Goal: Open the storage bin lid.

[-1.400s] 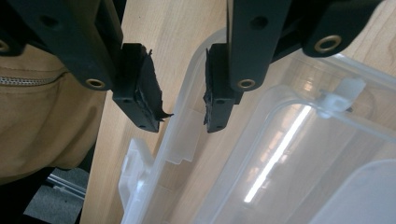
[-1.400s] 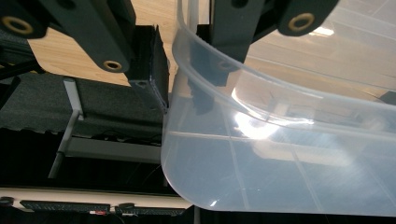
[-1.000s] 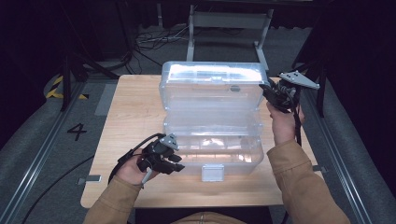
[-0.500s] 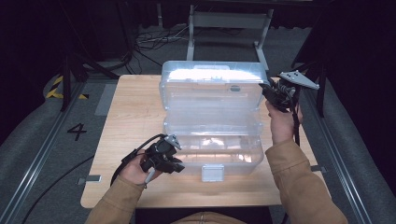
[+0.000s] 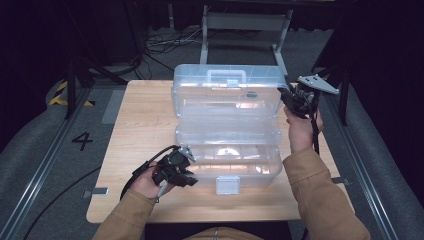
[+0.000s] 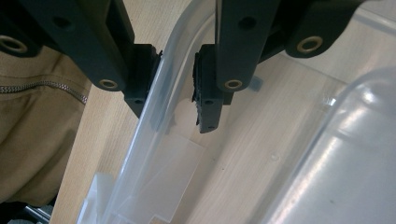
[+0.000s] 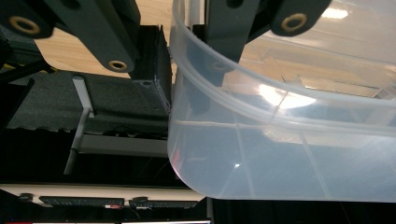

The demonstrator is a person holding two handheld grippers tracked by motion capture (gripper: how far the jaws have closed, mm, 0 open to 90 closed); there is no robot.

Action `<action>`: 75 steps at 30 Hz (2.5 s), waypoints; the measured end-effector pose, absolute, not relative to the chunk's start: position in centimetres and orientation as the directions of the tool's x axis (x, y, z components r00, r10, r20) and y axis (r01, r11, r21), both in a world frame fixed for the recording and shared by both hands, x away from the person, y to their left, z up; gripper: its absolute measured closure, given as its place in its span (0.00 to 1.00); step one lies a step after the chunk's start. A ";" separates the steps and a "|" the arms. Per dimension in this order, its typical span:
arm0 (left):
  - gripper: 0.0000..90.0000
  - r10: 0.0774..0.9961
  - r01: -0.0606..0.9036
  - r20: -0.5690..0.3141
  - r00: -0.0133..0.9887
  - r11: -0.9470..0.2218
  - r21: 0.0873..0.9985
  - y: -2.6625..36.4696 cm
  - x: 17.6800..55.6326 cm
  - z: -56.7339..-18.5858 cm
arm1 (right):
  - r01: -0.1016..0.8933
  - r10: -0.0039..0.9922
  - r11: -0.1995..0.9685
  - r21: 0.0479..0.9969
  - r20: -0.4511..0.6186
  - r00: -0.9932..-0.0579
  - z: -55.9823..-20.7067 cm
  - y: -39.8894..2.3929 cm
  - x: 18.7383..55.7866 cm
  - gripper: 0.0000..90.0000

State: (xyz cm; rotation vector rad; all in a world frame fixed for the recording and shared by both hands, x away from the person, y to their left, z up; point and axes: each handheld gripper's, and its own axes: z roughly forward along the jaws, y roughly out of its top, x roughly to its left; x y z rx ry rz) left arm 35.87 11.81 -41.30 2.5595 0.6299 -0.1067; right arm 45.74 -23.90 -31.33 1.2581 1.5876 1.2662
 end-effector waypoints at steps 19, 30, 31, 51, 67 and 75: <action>0.80 0.433 0.425 -0.093 0.896 -0.782 0.456 11.3 35.1 -41.4 | 0.301 0.967 0.057 0.952 0.023 -0.255 -30.8 -23.9 48.4 0.89; 0.80 0.425 0.420 -0.106 0.899 -0.769 0.483 11.6 35.1 -41.5 | 0.320 0.963 0.069 0.945 0.020 -0.268 -30.8 -23.9 50.2 0.89; 0.80 0.426 0.421 -0.107 0.898 -0.768 0.483 11.6 35.1 -41.5 | 0.324 0.964 0.073 0.943 0.018 -0.267 -30.8 -23.9 50.4 0.89; 0.80 0.430 0.425 -0.115 0.896 -0.751 0.505 11.7 35.0 -41.6 | 0.364 0.966 0.071 0.929 0.027 -0.256 -31.8 -23.7 54.3 0.91; 0.80 0.423 0.418 -0.114 0.899 -0.749 0.513 11.7 35.0 -41.6 | 0.347 0.959 0.068 0.936 0.035 -0.281 -33.2 -24.1 56.3 0.90; 0.80 0.420 0.413 -0.112 0.901 -0.746 0.522 11.8 35.0 -41.6 | 0.398 0.956 0.079 0.914 0.043 -0.289 -33.4 -24.1 57.6 0.90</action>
